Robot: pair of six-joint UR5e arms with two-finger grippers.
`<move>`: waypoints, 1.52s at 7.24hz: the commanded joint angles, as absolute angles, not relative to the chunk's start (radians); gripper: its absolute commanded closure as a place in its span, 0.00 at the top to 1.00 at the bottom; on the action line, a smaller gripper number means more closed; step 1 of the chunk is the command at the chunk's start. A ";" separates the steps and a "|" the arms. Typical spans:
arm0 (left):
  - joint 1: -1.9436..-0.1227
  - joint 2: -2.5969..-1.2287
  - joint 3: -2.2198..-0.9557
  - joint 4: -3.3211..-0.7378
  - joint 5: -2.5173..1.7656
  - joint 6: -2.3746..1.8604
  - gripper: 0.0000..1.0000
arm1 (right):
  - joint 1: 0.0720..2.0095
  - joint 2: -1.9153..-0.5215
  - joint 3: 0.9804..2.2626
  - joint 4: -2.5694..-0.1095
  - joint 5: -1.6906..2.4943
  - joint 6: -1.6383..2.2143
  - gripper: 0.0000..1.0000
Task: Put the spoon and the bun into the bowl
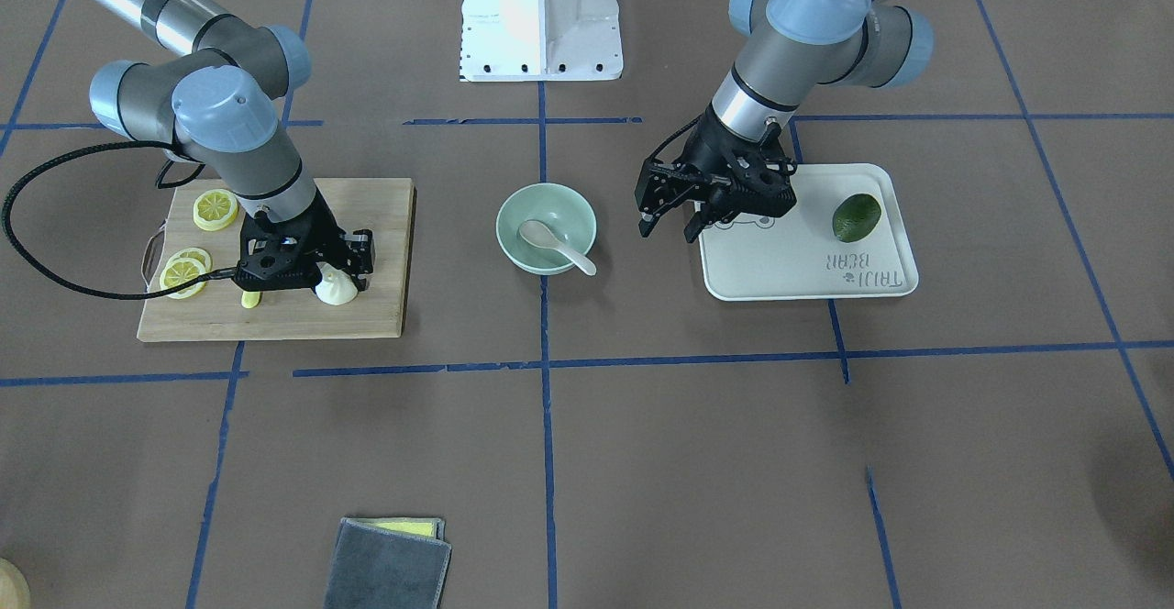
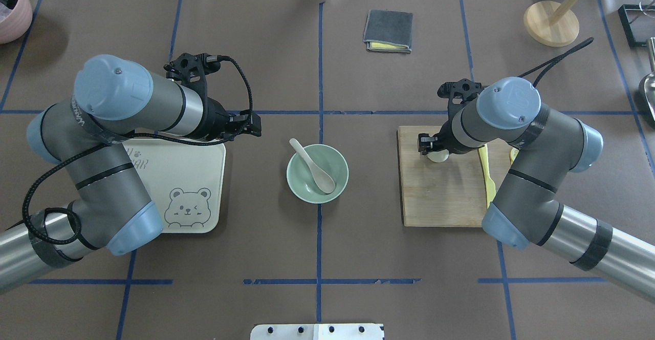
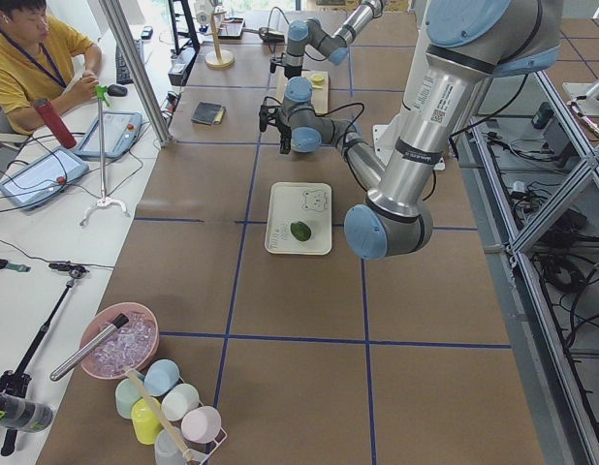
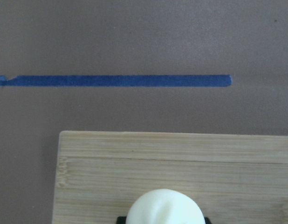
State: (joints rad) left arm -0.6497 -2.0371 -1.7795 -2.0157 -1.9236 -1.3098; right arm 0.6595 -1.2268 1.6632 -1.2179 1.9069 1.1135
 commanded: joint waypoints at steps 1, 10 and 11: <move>-0.663 -2.031 -1.819 -2.014 -1.924 -1.307 0.67 | 0.666 -1.214 1.683 -1.218 1.907 1.115 0.28; -0.884 -1.707 -1.996 -2.025 -1.976 -0.996 0.69 | 0.465 -0.970 1.695 -1.220 1.750 1.554 0.41; -0.884 -1.707 -1.996 -2.025 -1.976 -0.996 0.69 | 0.448 -0.968 1.692 -1.220 1.747 1.560 0.50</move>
State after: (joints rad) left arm -0.8821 -1.7086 -1.9977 -2.0246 -1.9733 -1.0006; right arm 0.4713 -0.9753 1.6938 -1.2195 1.7580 1.5463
